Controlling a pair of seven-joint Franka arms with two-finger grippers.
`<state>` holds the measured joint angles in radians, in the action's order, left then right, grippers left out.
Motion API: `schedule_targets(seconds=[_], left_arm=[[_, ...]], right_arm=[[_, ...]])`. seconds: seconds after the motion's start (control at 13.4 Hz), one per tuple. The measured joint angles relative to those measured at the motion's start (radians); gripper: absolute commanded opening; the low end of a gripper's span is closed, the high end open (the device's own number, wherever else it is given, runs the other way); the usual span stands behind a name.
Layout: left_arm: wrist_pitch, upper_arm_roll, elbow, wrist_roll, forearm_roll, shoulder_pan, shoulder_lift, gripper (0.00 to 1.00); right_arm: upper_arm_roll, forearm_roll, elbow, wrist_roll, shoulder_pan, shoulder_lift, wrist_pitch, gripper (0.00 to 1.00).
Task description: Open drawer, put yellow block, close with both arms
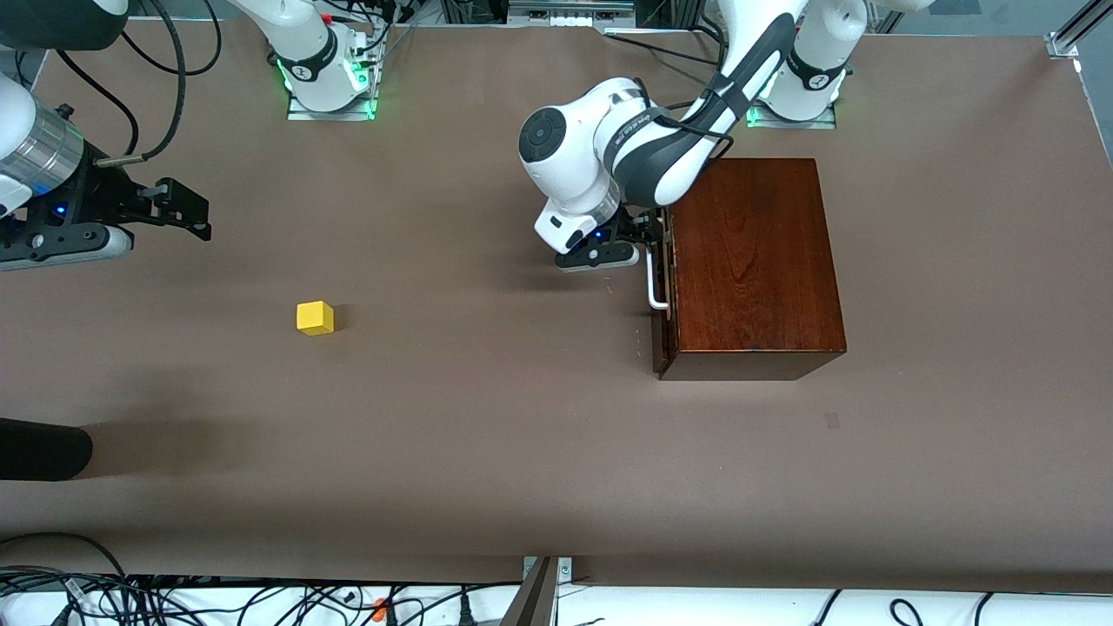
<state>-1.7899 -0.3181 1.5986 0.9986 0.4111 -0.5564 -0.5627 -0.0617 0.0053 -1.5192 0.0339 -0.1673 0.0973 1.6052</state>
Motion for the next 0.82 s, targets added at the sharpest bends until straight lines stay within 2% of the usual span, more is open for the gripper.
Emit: schedule_targets(seconds=[0.82], left_arm=[[-0.003,0.008,0.014,0.018,0.069,-0.006,-0.051,1.0]], right_arm=[[0.0,0.0,0.0,0.0,0.0,0.001,0.0,1.0]])
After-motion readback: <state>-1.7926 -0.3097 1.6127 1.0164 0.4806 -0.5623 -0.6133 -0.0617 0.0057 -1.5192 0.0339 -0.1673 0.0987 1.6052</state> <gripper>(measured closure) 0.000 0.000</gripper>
